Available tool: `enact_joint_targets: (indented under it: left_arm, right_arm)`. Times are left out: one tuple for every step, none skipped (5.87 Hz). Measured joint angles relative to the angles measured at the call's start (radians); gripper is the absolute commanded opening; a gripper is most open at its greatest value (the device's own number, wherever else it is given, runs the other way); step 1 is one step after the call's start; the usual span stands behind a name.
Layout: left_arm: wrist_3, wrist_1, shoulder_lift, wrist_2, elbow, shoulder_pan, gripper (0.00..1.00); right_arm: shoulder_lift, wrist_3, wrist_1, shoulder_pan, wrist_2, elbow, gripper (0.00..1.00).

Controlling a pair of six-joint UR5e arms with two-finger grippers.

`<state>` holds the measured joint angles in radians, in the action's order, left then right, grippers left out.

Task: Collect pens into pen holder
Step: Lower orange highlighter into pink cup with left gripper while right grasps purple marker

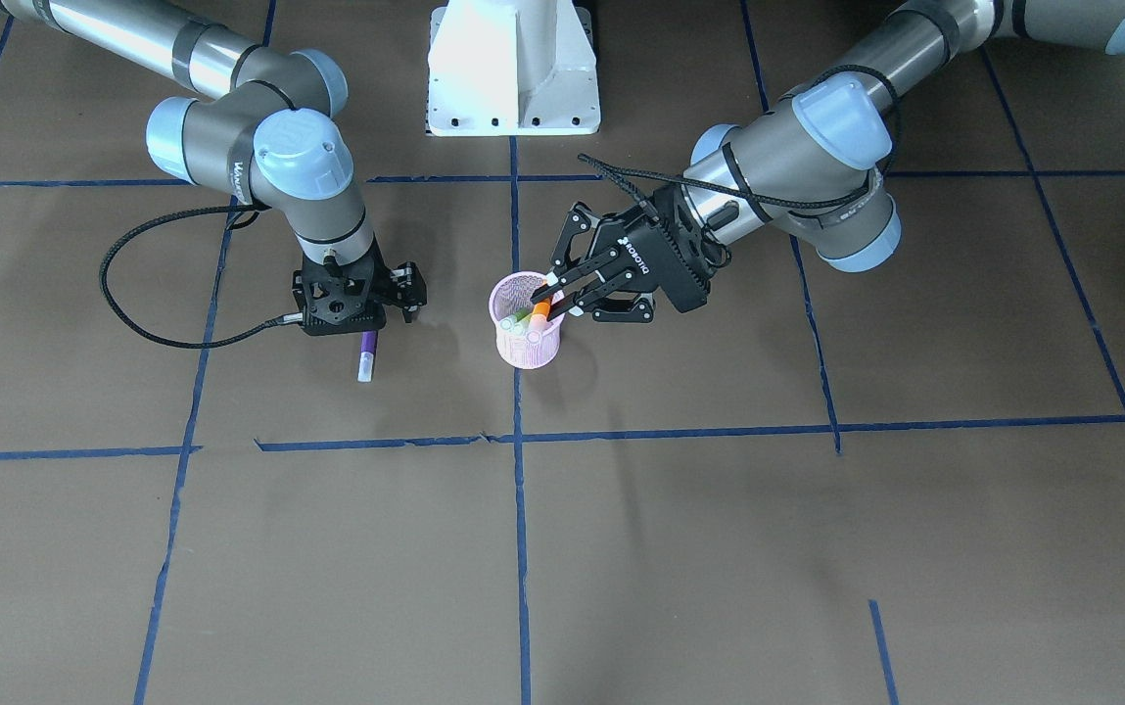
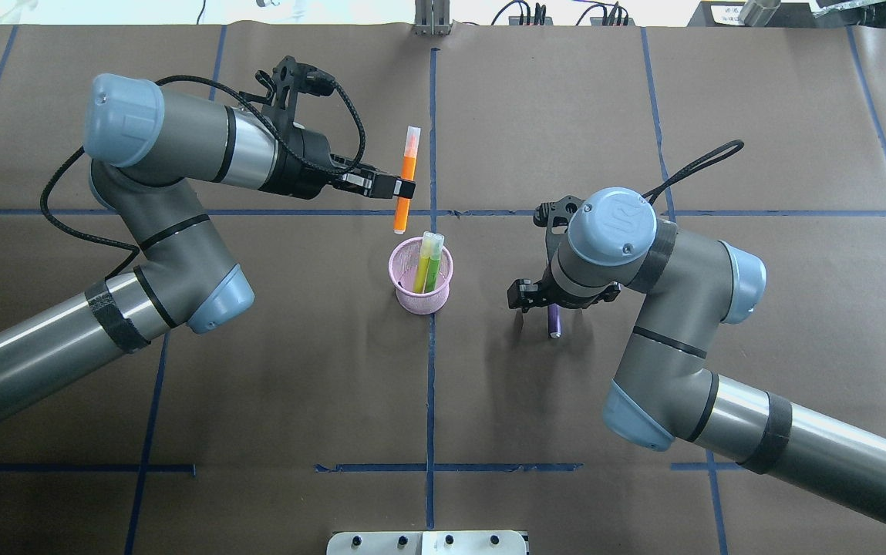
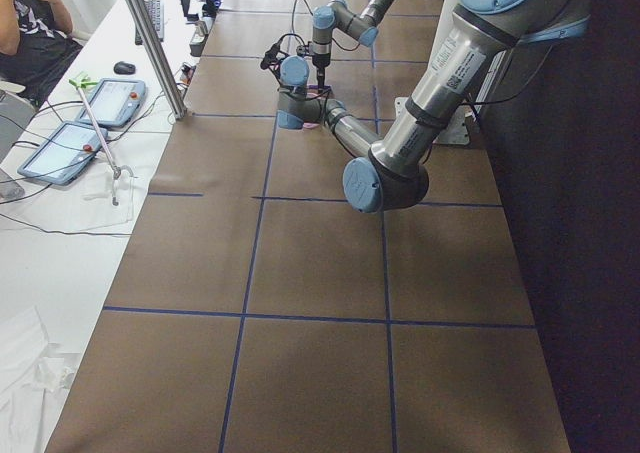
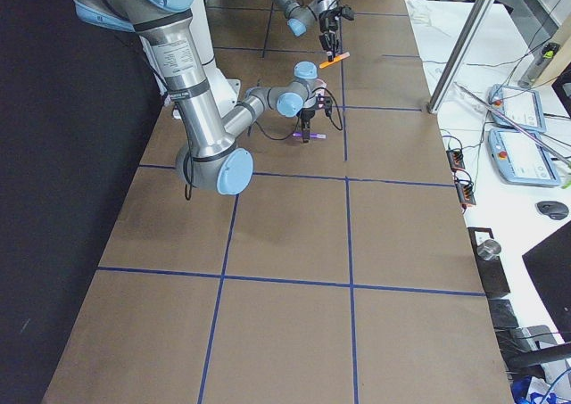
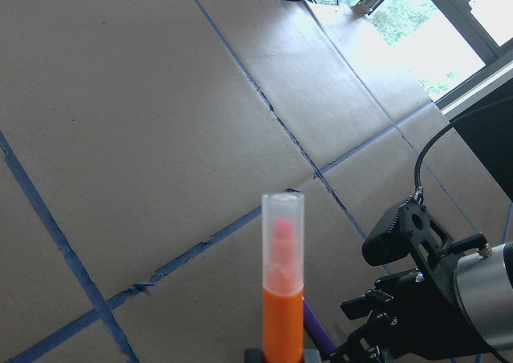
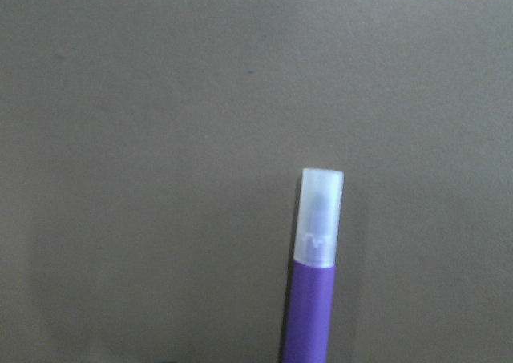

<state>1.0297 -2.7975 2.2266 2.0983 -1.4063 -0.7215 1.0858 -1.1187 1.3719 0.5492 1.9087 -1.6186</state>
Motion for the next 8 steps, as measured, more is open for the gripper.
enact_joint_targets:
  left_arm:
    - [0.01, -0.066, 0.0, -0.04, 0.031, 0.024, 0.0]
    - [0.026, -0.178, -0.003, -0.087, 0.088, 0.062, 0.0]
    - [0.036, -0.269, -0.009, -0.117, 0.132, 0.093, 0.0]
    - [0.04, -0.344, -0.011, -0.133, 0.176, 0.111, 0.0]
    - [0.041, -0.4, -0.011, -0.146, 0.211, 0.121, 0.0]
    - [0.041, -0.419, -0.012, -0.153, 0.224, 0.125, 0.0]
    - [0.041, -0.425, -0.011, -0.156, 0.228, 0.127, 0.0]
    - [0.04, -0.426, -0.009, -0.157, 0.229, 0.129, 0.0]
  right_arm:
    - [0.0, -0.006, -0.014, 0.006, 0.023, 0.004, 1.0]
    - [-0.001, -0.009, -0.016, 0.012, 0.033, 0.003, 1.0]
    - [-0.002, -0.01, -0.016, 0.017, 0.038, 0.002, 1.0]
    - [-0.002, -0.01, -0.014, 0.02, 0.041, 0.0, 1.0]
    - [-0.001, -0.01, -0.013, 0.022, 0.042, -0.001, 1.0]
    - [-0.001, -0.01, -0.012, 0.023, 0.042, -0.001, 1.0]
    - [-0.001, -0.01, -0.012, 0.024, 0.042, -0.002, 1.0]
    - [-0.002, -0.01, -0.011, 0.025, 0.043, -0.002, 1.0]
